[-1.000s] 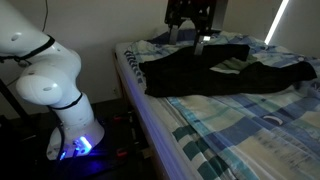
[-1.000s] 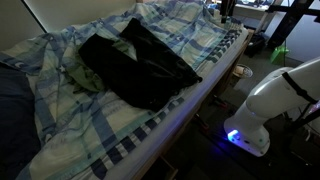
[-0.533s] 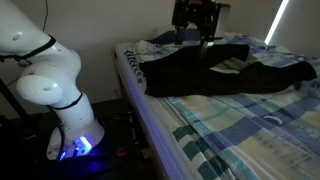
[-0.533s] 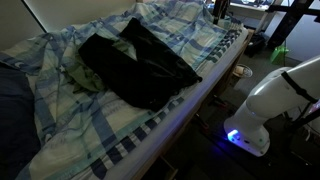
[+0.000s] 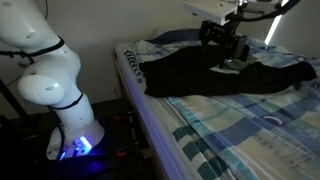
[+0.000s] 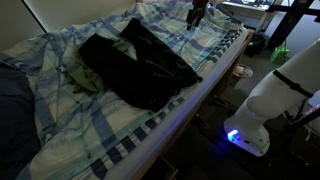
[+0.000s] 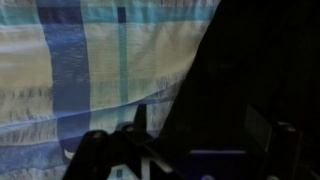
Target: Fold the black trousers in half
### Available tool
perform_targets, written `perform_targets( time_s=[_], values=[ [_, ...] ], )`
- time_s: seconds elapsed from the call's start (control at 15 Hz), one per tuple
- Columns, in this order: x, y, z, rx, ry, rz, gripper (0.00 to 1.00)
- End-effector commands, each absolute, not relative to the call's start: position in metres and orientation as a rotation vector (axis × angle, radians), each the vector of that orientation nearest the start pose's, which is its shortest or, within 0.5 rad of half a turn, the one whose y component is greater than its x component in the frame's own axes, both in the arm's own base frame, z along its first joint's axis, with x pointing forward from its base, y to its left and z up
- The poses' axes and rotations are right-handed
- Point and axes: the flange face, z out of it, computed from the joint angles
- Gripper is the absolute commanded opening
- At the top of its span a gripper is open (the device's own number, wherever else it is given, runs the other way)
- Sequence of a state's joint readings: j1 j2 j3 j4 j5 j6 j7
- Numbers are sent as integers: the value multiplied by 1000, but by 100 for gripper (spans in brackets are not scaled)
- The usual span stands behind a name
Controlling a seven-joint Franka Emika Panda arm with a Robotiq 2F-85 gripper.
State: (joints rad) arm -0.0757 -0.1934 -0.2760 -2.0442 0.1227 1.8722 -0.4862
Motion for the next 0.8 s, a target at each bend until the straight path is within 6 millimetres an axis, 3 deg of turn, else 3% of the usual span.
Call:
perform_targets(
  time_s=[0.0, 0.2, 0.53, 0.73],
  values=[
    [475, -172, 521, -2985, -154, -110, 100],
    [477, -174, 518, -2915, -153, -104, 100],
    [515, -140, 478, -2701, -123, -94, 100],
    [540, -125, 456, -2668, -80, -67, 100]
  ],
)
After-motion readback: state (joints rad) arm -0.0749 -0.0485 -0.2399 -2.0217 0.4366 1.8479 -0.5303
